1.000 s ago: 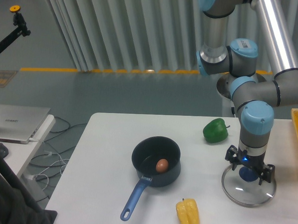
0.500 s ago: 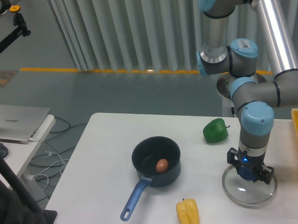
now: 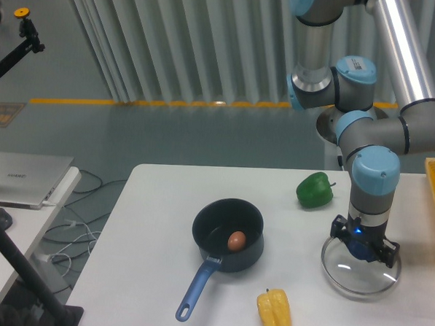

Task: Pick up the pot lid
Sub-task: 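Close the gripper fingers around the blue knob of the lid, then lift the glass lid up by its knob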

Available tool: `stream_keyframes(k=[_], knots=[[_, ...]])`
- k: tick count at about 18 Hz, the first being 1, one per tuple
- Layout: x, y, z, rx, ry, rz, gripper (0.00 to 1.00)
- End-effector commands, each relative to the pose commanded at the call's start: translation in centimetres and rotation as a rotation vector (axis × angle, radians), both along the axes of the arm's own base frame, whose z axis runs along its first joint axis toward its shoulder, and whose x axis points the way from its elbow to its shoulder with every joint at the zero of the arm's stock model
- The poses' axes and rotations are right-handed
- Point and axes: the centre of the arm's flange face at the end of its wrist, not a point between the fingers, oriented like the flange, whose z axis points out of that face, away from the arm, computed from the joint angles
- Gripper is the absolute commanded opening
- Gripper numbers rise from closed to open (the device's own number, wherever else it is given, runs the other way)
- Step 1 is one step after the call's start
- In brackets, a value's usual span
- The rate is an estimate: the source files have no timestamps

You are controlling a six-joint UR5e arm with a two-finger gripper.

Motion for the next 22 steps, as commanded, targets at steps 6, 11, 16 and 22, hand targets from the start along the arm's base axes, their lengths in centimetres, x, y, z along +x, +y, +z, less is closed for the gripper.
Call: stream_keyframes(k=[6, 11, 16, 22], knots=[[-0.3, 0.2, 1.1, 0.016, 0.014, -0.004, 0.36], [-1.1, -0.1, 3.8, 0.054, 0.046, 0.005, 0.36], [-1.4, -1.0, 5.8, 0.075, 0.069, -0.035, 0.36], [-0.8, -2.1, 9.5, 0.108, 0.112, -0.092, 0.36]])
